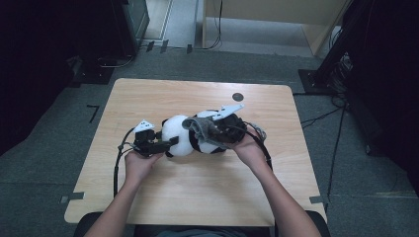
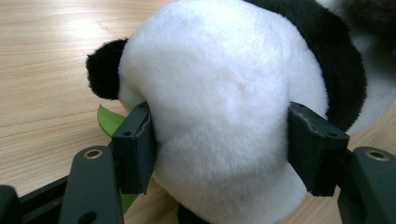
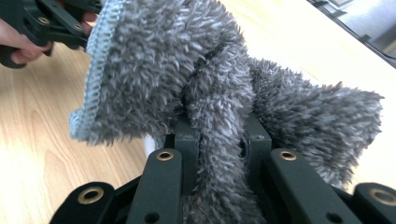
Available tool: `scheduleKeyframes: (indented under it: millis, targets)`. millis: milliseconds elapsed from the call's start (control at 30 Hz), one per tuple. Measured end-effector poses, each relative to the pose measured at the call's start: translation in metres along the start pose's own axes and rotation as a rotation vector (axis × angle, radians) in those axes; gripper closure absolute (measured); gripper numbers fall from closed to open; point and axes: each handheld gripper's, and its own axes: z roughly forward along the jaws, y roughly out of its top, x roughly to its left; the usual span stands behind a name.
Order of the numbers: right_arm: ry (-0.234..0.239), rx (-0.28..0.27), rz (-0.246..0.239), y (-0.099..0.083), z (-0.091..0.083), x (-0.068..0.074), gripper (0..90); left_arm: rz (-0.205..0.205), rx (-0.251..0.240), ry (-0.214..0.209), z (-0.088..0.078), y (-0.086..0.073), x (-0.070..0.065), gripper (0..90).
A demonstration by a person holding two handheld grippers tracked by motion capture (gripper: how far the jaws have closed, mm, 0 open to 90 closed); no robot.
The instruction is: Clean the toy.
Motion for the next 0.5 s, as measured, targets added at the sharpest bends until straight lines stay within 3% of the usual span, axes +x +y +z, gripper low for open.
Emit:
scheduleKeyframes:
  millis: [167,300,500]
  targets:
    - [-0.049,0.002,0.046,-0.017,-0.015,-0.016,74.1,0.000,-0.007,-0.008,0.001,-0.001,0.002,31.9]
    - [-0.079,0.001,0.049,-0.027,-0.018,-0.022,74.3,-0.002,-0.009,-0.007,0.001,-0.001,0.002,31.7]
    - [-0.059,-0.014,0.057,-0.026,-0.021,-0.021,74.6,0.001,-0.010,-0.018,0.001,-0.002,0.004,31.4]
